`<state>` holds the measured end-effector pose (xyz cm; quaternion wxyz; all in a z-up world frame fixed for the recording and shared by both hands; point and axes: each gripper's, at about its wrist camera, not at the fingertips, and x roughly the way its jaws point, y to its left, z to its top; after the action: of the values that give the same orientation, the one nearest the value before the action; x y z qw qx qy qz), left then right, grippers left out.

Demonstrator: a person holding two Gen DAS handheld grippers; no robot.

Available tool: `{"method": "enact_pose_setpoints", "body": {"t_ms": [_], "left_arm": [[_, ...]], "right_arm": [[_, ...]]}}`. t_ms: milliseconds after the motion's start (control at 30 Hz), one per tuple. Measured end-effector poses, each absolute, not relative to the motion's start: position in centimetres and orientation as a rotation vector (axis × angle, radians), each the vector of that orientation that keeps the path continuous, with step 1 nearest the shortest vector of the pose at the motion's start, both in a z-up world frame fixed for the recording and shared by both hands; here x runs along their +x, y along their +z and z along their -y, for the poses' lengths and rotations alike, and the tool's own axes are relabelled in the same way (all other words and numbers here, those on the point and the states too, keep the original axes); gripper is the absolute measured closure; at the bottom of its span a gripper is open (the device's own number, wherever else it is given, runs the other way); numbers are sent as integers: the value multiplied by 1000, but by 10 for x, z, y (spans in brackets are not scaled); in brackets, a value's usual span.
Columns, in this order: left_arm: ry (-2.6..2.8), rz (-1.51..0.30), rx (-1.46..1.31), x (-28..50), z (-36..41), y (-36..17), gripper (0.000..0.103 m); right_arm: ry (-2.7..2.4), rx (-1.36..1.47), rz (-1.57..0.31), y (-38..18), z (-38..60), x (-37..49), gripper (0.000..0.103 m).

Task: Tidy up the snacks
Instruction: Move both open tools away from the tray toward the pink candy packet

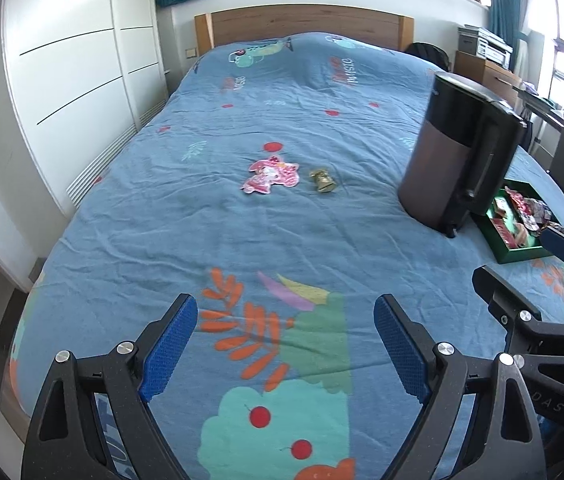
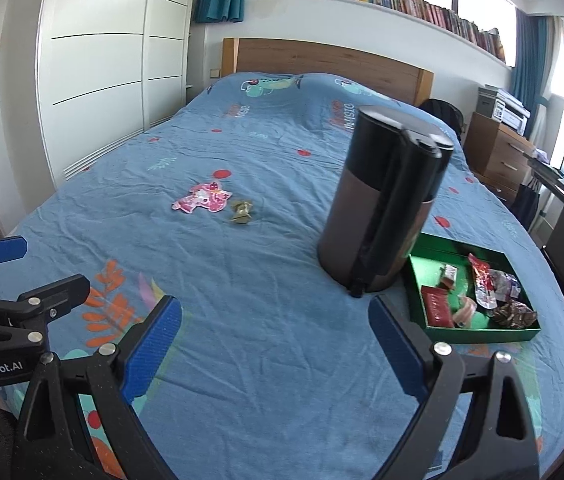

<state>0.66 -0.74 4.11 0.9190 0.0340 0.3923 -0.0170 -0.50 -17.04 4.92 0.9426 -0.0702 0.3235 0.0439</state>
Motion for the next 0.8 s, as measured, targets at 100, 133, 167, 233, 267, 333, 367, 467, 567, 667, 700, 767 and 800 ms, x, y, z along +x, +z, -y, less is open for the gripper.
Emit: {"method": "enact_pose_setpoints", "body": {"t_ms": [100,133,167,233,267,333,367,467,567,667,700,767,800], "left_arm": [[-27,-819,54,16,-2,34,16],[-22,-824,54,20,-5,31,16],[-18,-827,54,22,-7,29,16],[-10,-840,47,32,-14,22,16],[-7,-845,47,38,-17,18,16],[3,-850,49,47,-23,13,16],[9,-856,49,55,-28,9,16],[20,-864,58,74,-37,1,16],[28,-860,78,98,-45,-5,16],[26,-860,92,122,-50,-11,16],[20,-859,93,130,-52,-14,16],[5,-859,96,146,-52,-18,16],[-7,-857,103,155,-52,-22,16]], "right_arm": [[109,-147,-674,45,161,4,0],[114,-150,-678,43,158,7,0],[118,-157,-683,41,154,12,0],[127,-168,-692,37,148,21,0],[131,-172,-697,35,144,27,0],[135,-174,-704,32,139,38,0],[138,-175,-708,30,137,44,0],[144,-169,-718,23,132,64,0],[152,-158,-727,17,129,83,0],[164,-163,-737,9,124,99,0],[169,-167,-738,7,122,105,0],[178,-176,-739,2,119,116,0],[184,-177,-739,-1,118,123,0]]}}
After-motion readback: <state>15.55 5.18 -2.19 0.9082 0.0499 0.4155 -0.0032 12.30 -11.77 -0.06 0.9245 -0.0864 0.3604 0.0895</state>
